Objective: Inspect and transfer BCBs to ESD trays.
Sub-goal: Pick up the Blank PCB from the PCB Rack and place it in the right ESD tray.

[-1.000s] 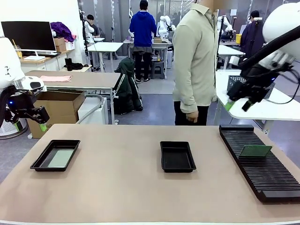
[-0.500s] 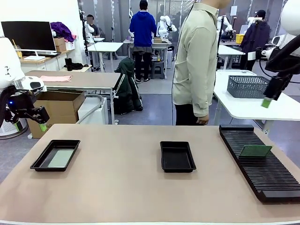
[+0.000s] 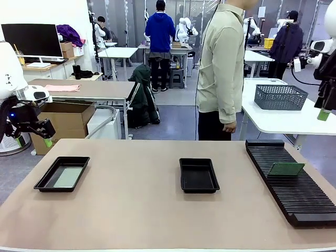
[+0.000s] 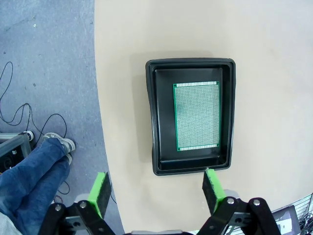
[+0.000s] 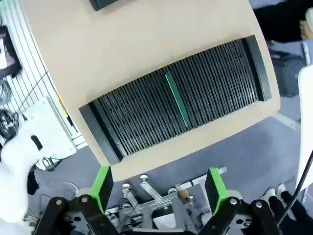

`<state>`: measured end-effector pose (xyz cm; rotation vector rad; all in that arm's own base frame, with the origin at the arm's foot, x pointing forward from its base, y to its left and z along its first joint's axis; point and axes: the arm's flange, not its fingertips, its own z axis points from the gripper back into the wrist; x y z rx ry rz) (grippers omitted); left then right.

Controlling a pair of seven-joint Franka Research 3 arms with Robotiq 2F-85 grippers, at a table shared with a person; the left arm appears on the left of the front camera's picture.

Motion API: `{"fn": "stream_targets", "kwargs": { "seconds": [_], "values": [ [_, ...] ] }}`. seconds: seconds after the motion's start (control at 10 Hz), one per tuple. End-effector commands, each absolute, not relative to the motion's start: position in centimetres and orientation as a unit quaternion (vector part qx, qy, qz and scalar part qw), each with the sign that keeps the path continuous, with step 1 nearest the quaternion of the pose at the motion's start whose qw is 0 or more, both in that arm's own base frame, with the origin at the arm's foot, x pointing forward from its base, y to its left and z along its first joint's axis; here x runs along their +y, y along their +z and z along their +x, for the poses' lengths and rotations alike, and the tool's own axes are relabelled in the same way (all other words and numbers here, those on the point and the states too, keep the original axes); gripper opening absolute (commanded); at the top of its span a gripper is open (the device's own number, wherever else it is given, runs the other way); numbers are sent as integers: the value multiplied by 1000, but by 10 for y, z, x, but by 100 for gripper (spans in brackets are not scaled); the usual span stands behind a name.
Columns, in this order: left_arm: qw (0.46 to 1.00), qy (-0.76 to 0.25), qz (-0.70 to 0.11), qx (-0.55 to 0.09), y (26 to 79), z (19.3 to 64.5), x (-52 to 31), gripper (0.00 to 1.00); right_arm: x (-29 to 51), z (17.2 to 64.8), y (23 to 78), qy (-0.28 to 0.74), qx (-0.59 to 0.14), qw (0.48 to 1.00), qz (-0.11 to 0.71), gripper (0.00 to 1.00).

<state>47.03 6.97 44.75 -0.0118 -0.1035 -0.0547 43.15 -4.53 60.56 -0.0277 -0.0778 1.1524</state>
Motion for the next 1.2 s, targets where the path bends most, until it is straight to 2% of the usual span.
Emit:
{"fn": "stream_targets", "kwargs": {
  "seconds": [0.0,0.5,0.6,0.7,1.1],
  "values": [
    [998,-26,-5,-53,446,470,70,100,-57,441,608,593,-43,804,4,100],
    [998,-26,-5,-53,446,470,70,100,-57,445,610,692,-53,720,9,100],
    [998,-26,-5,-53,446,470,70,100,-53,448,612,676,-49,735,10,100],
    [998,-26,-5,-53,446,470,70,100,-56,442,607,676,-43,735,-11,100],
    [998,-26,-5,-53,446,470,70,100,-56,442,607,676,-43,735,-11,100]
  ]
}}
